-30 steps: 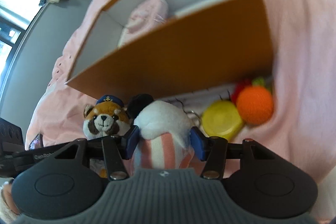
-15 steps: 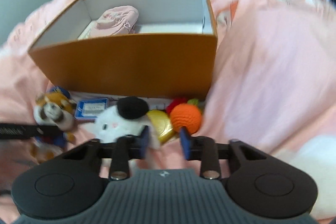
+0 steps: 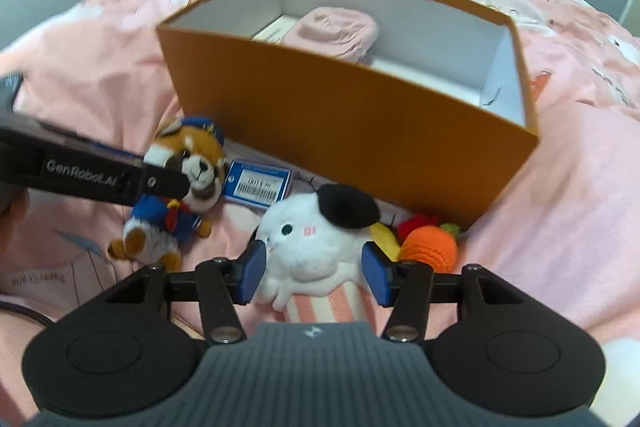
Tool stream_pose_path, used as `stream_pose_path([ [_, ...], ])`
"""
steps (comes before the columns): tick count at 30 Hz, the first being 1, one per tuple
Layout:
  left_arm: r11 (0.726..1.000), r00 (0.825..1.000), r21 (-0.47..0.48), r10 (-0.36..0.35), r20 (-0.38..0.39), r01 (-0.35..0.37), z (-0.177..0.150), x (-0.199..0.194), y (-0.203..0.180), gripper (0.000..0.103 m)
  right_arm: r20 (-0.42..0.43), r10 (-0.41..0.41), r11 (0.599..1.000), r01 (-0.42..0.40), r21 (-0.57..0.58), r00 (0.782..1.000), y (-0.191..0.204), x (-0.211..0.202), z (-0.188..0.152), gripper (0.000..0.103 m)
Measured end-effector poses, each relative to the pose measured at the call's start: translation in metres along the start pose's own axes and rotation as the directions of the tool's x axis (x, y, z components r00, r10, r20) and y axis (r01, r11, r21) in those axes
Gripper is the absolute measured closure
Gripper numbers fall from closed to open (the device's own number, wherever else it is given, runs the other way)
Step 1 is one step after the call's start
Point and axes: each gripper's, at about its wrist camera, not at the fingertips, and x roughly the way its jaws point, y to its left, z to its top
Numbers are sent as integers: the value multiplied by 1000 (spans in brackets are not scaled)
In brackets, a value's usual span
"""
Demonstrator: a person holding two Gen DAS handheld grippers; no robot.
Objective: Organize objects
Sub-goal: 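Raise both held plushes higher above the orange box rim, then carry both plushes over the orange box and lower them inside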
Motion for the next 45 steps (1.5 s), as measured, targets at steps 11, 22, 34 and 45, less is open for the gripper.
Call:
stream_pose_path([
  [11,999,998,-13,35,-52,-36,8,26,-2,39,-58,-30,997,26,-68,998,7,28,-1,34],
  [22,999,999,-32,-4,-39,3,4,27,3,48,-61,56,997,-53,57,997,-14,39,2,41],
  [34,994,993,16,-108,57,107,1,-22,-3,55,81,81,985,-92,146,993,-29,-22,2,44],
  [45,969,949,78,-244,200,233,24,-79,-25,56,281,145,938,-222,265,949,-58,-90,24,44],
])
